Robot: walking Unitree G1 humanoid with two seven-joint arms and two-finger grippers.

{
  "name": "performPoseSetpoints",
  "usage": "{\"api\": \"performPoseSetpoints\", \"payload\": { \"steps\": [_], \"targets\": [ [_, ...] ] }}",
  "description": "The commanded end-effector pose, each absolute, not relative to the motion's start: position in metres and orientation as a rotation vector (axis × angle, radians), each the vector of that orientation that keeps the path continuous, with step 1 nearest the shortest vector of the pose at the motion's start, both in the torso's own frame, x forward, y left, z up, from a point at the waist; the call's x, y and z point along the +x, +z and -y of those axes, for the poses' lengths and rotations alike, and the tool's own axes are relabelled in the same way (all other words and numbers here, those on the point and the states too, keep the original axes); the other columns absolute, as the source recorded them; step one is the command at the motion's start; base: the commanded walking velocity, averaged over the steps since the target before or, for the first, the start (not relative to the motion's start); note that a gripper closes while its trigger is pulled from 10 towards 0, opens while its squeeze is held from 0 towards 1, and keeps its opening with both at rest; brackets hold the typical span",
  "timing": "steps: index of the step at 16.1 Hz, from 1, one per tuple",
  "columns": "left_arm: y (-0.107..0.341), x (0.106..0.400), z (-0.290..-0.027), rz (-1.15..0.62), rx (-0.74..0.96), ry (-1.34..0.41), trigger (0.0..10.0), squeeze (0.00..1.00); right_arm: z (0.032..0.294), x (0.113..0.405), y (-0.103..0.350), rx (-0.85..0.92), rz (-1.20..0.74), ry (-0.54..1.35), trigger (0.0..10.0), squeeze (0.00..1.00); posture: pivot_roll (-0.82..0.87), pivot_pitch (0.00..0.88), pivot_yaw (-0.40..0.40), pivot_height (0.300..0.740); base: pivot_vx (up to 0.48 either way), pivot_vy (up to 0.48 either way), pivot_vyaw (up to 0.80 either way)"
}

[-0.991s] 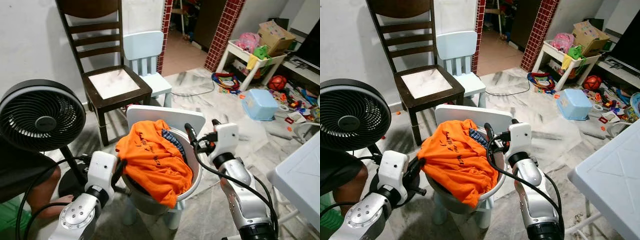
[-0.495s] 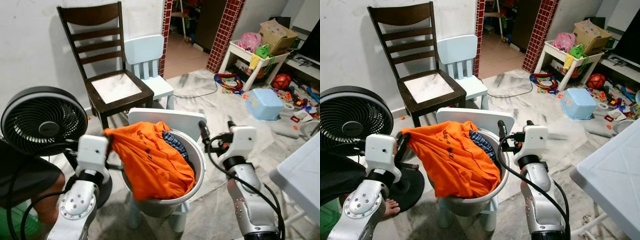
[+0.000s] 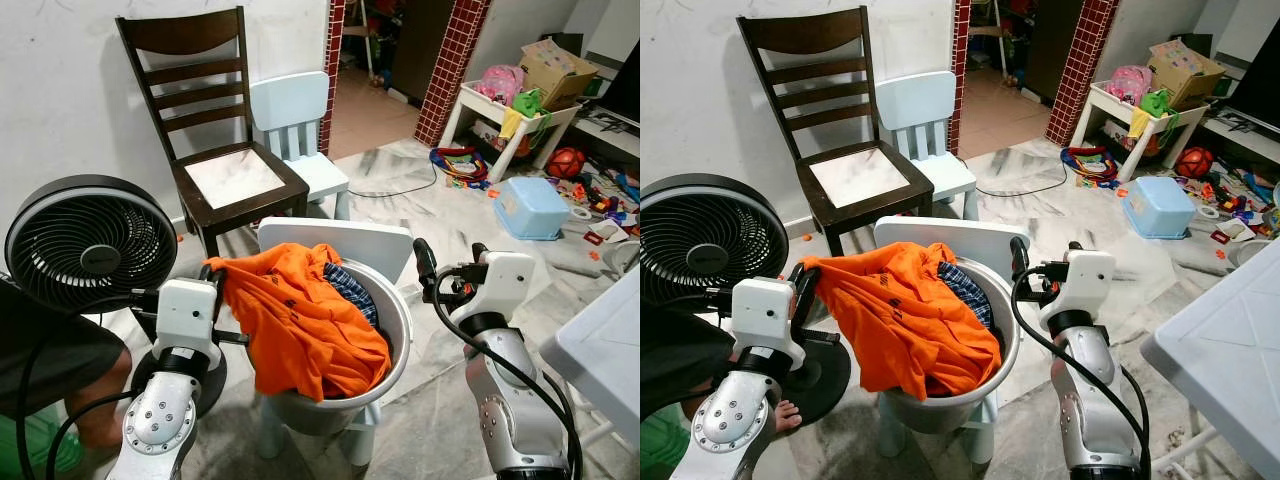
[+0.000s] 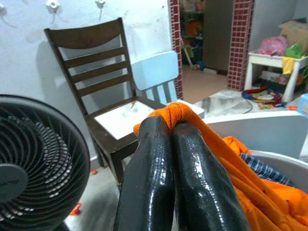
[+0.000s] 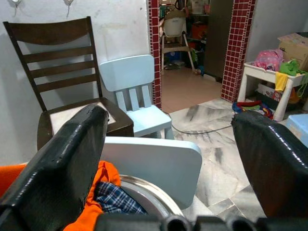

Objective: Hang hanger

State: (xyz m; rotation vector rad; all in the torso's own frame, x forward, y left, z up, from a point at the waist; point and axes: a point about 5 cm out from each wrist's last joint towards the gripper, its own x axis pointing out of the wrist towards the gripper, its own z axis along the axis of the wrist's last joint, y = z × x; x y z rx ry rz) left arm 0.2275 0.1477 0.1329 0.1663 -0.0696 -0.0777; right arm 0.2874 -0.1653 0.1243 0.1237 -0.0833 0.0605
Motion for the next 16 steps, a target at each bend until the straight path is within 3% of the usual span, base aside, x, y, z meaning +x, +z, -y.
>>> {"api": "performPoseSetpoints", "payload": {
  "steps": [1, 6, 10, 16],
  "targets": [
    [0.136, 0.23, -0.146, 0.092, 0.165, -0.098, 10.0, 0.0, 0.168, 0.291, 0.129, 0.134, 0.088, 0.047, 10.0, 0.0, 0.07, 0.0, -0.061, 0.74, 0.0, 0.0, 0.0],
    [0.144, 0.24, -0.145, 0.125, 0.135, -0.105, 10.0, 0.0, 0.165, 0.294, 0.13, 0.132, 0.085, 0.063, 10.0, 0.0, 0.07, 0.001, -0.067, 0.74, 0.0, 0.0, -0.69],
    [0.142, 0.239, -0.143, 0.111, 0.13, -0.123, 10.0, 0.0, 0.166, 0.294, 0.128, 0.128, 0.077, 0.064, 10.0, 0.0, 0.07, 0.005, -0.067, 0.74, 0.0, 0.0, 0.0],
    [0.142, 0.241, -0.142, 0.11, 0.113, -0.135, 10.0, 0.0, 0.164, 0.294, 0.127, 0.128, 0.072, 0.068, 10.0, 0.0, 0.07, 0.009, -0.066, 0.74, 0.0, -0.402, 0.0]
  ]
}}
